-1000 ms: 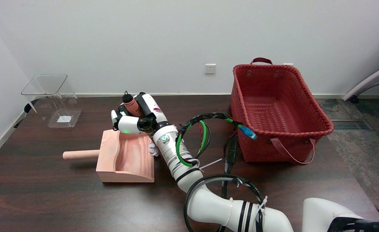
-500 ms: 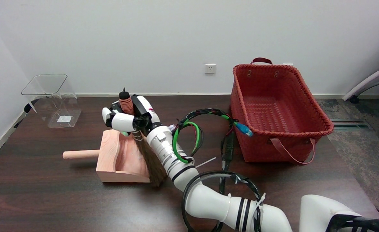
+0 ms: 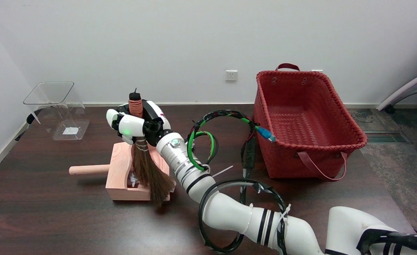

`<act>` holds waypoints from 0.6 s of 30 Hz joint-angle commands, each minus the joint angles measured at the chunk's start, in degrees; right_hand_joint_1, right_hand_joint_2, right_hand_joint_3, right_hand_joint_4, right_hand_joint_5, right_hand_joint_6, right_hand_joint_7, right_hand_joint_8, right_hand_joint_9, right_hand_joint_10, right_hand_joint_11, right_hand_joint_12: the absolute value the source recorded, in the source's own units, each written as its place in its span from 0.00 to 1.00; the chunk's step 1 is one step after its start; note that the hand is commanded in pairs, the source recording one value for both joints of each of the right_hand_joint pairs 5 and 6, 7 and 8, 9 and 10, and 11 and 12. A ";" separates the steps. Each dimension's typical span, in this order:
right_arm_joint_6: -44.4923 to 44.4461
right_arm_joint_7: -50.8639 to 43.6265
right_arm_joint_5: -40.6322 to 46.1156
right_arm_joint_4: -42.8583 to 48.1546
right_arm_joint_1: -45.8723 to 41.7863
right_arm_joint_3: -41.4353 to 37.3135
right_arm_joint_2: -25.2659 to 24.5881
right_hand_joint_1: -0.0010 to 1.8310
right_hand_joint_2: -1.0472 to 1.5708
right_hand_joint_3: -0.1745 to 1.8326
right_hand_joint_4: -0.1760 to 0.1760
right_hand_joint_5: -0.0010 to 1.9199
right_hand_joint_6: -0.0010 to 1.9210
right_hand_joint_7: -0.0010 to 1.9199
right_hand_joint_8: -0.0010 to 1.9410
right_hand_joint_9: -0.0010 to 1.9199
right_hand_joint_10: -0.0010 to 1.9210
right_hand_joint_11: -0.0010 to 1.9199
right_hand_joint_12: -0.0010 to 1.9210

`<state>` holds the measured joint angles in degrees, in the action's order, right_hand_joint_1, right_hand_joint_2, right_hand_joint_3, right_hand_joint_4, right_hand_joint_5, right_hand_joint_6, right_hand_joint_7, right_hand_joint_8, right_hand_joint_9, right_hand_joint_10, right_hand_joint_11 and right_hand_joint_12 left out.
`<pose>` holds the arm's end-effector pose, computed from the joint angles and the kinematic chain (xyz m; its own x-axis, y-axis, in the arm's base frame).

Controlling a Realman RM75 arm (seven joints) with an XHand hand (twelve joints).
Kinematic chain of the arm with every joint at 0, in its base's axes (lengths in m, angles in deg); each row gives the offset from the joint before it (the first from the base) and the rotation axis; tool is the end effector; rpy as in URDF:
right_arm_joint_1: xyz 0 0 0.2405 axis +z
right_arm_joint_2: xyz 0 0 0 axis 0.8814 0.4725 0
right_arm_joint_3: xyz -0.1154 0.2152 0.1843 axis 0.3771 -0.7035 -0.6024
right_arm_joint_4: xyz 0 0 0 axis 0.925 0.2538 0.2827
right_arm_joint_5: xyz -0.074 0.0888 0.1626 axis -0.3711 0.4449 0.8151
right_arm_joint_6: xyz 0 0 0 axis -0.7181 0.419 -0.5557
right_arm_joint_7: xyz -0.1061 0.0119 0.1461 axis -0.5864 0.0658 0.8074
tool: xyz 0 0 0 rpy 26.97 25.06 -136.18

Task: Sweep the paper into the dustpan.

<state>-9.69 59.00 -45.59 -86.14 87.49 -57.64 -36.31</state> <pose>-0.2821 -0.4406 0.0524 -0.1996 -0.2714 0.9416 -0.9747 -0.0436 -0.2192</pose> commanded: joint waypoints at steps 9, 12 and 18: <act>0.49 9.83 0.64 -0.49 1.70 -0.98 2.79 0.59 0.91 0.68 0.50 1.00 1.00 1.00 0.99 1.00 1.00 0.94 0.94; -0.19 9.83 0.53 -1.93 1.66 -0.98 4.37 0.59 0.91 0.68 0.50 1.00 1.00 1.00 0.99 1.00 1.00 0.94 0.94; -3.48 9.47 0.73 -6.13 1.87 -1.02 8.37 0.59 0.91 0.69 0.50 1.00 1.00 1.00 0.99 1.00 1.00 0.95 0.95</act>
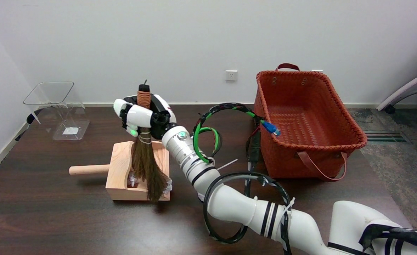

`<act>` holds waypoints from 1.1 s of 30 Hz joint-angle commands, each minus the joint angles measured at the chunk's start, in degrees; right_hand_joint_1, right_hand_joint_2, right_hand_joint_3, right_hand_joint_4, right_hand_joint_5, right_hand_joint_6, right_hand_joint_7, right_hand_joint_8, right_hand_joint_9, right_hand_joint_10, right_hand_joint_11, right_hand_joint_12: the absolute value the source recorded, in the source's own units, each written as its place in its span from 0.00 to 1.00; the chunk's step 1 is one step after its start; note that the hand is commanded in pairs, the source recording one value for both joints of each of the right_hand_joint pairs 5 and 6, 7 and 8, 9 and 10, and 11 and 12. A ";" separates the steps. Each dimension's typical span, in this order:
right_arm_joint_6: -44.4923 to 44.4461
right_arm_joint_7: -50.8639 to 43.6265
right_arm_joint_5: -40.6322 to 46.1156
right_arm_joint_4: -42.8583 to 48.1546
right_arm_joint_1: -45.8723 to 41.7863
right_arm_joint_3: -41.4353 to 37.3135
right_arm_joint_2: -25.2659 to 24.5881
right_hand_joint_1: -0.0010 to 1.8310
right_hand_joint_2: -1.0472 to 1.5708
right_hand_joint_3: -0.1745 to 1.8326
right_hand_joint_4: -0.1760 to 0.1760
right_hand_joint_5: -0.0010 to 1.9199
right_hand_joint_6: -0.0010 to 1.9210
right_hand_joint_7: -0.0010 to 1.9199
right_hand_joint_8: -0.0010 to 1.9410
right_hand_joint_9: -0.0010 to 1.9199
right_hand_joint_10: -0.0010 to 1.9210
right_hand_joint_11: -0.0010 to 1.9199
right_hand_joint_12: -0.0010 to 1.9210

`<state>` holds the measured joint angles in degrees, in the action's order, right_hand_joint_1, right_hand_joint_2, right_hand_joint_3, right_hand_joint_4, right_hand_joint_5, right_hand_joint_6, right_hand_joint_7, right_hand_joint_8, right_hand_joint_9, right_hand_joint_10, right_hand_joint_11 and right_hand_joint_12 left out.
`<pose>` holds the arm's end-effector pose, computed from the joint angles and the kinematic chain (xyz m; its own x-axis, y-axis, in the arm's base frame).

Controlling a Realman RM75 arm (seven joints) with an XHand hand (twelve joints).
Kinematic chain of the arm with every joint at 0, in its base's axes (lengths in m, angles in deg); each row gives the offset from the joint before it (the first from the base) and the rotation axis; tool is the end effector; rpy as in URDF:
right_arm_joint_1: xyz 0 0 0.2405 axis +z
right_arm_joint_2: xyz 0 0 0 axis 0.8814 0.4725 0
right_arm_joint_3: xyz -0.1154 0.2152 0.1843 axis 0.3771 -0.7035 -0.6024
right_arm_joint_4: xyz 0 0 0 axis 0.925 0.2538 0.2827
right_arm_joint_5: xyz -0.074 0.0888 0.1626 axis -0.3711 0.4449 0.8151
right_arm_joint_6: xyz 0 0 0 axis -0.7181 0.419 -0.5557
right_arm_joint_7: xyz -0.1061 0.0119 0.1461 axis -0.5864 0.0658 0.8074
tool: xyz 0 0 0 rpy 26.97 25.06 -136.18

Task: Sweep the paper into the dustpan.

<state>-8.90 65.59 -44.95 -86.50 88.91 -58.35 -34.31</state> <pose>-0.2754 -0.4517 0.0688 -0.2908 -0.2677 0.9186 -0.9502 -0.0317 -0.3101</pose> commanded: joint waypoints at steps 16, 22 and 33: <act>-13.80 0.63 0.00 -16.06 -3.43 -3.91 16.96 0.60 0.91 0.73 0.50 1.00 1.00 1.00 0.99 1.00 1.00 0.96 0.95; -13.19 -2.29 0.20 -15.61 -4.67 -6.23 17.36 0.60 0.91 0.73 0.50 1.00 1.00 1.00 0.99 1.00 1.00 0.95 0.95; -3.24 -6.71 3.92 -3.06 1.98 -7.87 17.51 0.60 0.92 0.70 0.50 1.00 1.00 1.00 0.99 1.00 1.00 0.93 0.93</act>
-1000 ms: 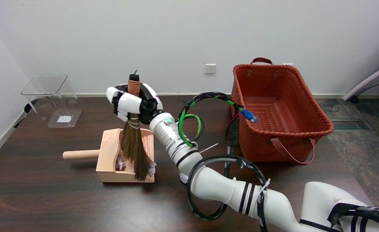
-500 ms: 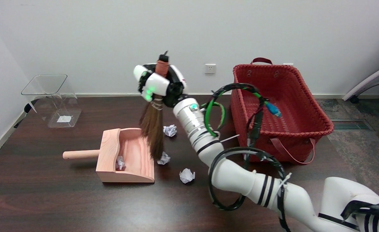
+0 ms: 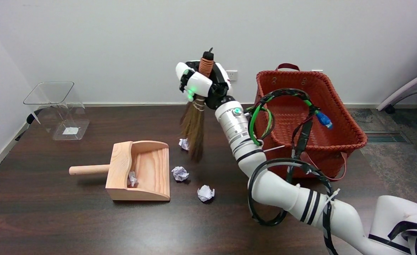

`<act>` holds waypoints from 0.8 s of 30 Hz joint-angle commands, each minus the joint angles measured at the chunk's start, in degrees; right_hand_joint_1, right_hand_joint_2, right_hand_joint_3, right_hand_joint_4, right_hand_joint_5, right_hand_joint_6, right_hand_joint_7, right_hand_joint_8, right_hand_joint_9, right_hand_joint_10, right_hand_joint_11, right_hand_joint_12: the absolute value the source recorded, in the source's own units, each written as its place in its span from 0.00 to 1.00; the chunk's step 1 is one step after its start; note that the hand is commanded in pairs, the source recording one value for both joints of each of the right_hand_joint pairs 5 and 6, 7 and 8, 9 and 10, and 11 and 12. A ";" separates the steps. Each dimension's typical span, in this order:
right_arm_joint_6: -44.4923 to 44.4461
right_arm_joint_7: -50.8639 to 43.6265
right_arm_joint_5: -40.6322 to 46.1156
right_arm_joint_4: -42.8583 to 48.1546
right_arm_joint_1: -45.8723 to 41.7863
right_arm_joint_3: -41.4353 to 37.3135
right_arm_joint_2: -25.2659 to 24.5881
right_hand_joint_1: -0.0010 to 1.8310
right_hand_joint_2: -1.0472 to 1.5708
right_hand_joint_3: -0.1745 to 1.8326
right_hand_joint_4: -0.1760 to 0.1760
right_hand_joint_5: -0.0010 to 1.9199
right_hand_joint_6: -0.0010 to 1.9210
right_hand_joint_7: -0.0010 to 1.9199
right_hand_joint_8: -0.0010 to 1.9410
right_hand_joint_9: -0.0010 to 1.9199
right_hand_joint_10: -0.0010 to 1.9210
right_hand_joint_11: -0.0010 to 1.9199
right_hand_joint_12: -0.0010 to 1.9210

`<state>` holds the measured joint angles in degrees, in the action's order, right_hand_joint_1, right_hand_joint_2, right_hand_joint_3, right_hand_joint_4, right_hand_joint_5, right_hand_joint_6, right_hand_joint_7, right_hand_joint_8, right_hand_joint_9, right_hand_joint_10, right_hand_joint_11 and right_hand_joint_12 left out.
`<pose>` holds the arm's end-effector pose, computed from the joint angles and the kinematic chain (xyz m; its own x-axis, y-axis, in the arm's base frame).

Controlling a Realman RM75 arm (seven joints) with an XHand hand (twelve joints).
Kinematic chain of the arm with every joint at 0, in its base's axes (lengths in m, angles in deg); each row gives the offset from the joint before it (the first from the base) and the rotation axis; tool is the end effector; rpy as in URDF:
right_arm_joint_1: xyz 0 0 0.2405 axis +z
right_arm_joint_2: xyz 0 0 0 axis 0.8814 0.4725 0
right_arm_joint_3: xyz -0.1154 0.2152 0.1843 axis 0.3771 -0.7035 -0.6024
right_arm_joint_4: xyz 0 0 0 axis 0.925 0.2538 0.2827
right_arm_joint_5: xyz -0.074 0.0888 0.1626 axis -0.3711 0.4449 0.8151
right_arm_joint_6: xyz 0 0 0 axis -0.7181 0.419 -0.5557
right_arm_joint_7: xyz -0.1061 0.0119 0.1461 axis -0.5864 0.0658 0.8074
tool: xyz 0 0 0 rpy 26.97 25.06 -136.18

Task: Sweep the paper into the dustpan.

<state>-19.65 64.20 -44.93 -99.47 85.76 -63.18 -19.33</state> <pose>-0.2319 -0.4444 0.2061 -0.2276 -0.0638 0.9717 -0.9330 -0.2714 -0.2364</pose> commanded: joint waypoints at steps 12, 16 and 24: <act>20.37 -5.04 3.90 23.39 13.50 -0.82 1.06 0.62 0.93 0.57 0.50 1.00 1.00 1.00 0.99 1.00 1.00 0.92 0.92; 21.18 -5.04 3.91 24.29 13.98 0.46 0.49 0.62 0.92 0.55 0.50 1.00 1.00 1.00 0.99 1.00 1.00 0.92 0.92; 24.97 1.37 4.02 22.52 12.48 2.81 0.19 0.62 0.92 0.52 0.50 1.00 1.00 1.00 0.99 1.00 1.00 0.92 0.92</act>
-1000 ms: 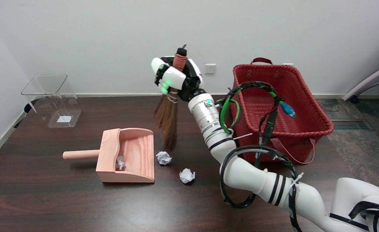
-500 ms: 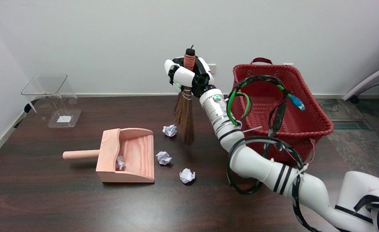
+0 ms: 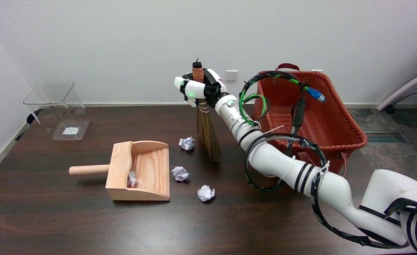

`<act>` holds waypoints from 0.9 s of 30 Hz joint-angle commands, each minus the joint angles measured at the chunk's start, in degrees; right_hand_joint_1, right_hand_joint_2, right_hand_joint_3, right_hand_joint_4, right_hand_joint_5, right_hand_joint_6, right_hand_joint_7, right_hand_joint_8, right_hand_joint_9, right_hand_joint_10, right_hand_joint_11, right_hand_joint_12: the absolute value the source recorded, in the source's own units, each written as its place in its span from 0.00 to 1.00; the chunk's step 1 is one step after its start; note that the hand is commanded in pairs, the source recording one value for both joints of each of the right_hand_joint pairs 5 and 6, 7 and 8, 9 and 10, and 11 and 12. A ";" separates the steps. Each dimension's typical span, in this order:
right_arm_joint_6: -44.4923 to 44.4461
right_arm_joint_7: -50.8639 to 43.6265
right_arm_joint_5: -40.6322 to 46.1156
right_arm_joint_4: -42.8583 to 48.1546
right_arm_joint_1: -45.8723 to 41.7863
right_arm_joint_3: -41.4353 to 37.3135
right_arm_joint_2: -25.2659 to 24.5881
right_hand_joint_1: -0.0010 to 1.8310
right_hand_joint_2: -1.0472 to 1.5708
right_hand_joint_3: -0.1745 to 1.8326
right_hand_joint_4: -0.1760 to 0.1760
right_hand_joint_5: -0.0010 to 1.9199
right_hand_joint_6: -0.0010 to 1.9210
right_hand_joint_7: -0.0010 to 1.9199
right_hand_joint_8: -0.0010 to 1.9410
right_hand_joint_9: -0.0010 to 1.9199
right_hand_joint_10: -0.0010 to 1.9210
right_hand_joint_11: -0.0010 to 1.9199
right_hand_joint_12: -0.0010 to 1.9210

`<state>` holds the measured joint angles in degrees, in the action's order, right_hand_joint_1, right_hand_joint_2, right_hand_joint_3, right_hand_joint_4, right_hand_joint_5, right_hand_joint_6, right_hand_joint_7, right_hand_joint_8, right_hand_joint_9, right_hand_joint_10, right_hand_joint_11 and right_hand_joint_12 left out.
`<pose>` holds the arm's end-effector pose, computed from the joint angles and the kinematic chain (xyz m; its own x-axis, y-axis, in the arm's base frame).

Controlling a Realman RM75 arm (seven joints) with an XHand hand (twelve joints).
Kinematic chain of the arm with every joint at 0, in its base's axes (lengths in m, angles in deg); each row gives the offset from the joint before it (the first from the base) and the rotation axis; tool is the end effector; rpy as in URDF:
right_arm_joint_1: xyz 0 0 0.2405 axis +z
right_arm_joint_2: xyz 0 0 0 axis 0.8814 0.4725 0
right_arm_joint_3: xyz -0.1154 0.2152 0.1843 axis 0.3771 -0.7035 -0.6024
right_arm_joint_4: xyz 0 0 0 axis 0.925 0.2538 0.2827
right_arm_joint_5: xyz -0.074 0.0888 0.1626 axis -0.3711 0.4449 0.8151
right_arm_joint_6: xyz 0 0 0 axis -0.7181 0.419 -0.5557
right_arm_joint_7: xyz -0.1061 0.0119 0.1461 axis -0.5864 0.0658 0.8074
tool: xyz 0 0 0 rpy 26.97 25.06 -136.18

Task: Sweep the paper into the dustpan.

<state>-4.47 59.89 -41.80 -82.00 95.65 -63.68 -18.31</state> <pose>-0.2629 -0.5128 0.2326 0.0132 -0.0683 0.9976 -0.9955 -0.0946 0.0067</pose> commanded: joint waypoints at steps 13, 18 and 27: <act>10.49 7.43 2.57 -3.57 -2.86 3.63 -0.74 0.62 0.93 0.54 0.50 1.00 1.00 1.00 0.99 1.00 1.00 0.92 0.92; 10.57 7.43 4.59 -7.05 -4.39 3.63 -0.43 0.62 0.93 0.55 0.50 1.00 1.00 1.00 0.99 1.00 1.00 0.92 0.92; 10.77 7.43 4.77 -9.33 -5.66 3.63 -1.93 0.62 0.93 0.57 0.50 1.00 1.00 1.00 0.99 1.00 1.00 0.92 0.92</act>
<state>4.86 66.26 -38.76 -85.88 93.10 -60.46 -18.91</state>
